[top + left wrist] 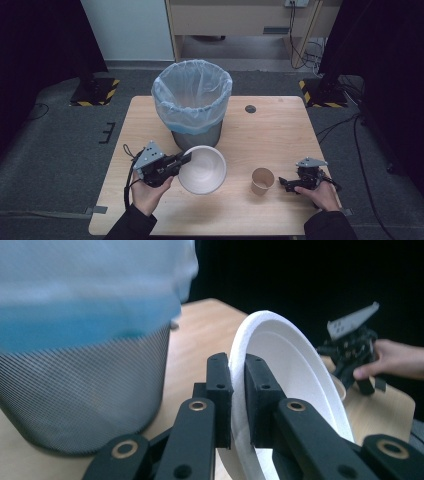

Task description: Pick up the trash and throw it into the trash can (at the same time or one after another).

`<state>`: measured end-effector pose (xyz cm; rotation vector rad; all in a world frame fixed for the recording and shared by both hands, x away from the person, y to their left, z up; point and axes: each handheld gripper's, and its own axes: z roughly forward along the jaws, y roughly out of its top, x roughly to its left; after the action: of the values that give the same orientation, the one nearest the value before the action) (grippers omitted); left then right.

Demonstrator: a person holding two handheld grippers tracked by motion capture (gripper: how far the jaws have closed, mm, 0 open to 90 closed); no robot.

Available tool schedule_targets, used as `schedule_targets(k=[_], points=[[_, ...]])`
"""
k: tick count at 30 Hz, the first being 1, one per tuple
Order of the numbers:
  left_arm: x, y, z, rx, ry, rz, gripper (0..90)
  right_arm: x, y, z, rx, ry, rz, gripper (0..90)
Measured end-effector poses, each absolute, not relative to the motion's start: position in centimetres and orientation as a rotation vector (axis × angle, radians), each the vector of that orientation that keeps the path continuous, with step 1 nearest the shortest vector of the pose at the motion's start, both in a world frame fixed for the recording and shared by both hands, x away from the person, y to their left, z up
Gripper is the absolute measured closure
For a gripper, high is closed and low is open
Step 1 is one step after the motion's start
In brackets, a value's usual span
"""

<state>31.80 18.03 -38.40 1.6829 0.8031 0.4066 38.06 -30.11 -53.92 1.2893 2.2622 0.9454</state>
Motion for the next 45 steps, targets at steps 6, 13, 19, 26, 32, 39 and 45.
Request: schedule_targets(k=[6, 13, 19, 26, 32, 39, 45], points=[[31.2, 19.3, -35.9, 1.598, 0.782, 0.474, 82.4, 38.1, -30.1, -53.9, 1.289, 2.263, 0.946, 0.8], [31.0, 20.3, -33.6, 1.542, 0.761, 0.523, 82.4, 38.0, -30.1, -53.9, 1.29, 2.261, 0.942, 0.9], [31.8, 20.7, -32.4, 1.508, 0.758, 0.547, 82.4, 38.0, -30.1, -53.9, 1.293, 2.262, 0.943, 0.8], [32.7, 21.2, -31.0, 1.463, 0.758, 0.563, 82.4, 38.0, -30.1, -53.9, 1.292, 2.262, 0.942, 0.8], [33.9, 21.5, -29.2, 1.438, 0.759, 0.603, 82.4, 38.0, -30.1, -53.9, 1.293, 2.262, 0.942, 0.9], [35.4, 21.4, -27.2, 1.418, 0.747, 0.648, 82.4, 38.0, -30.1, -53.9, 1.293, 2.262, 0.942, 0.8], [36.8, 21.1, -25.7, 1.392, 0.745, 0.673, 82.4, 38.0, -30.1, -53.9, 1.292, 2.262, 0.943, 0.8]])
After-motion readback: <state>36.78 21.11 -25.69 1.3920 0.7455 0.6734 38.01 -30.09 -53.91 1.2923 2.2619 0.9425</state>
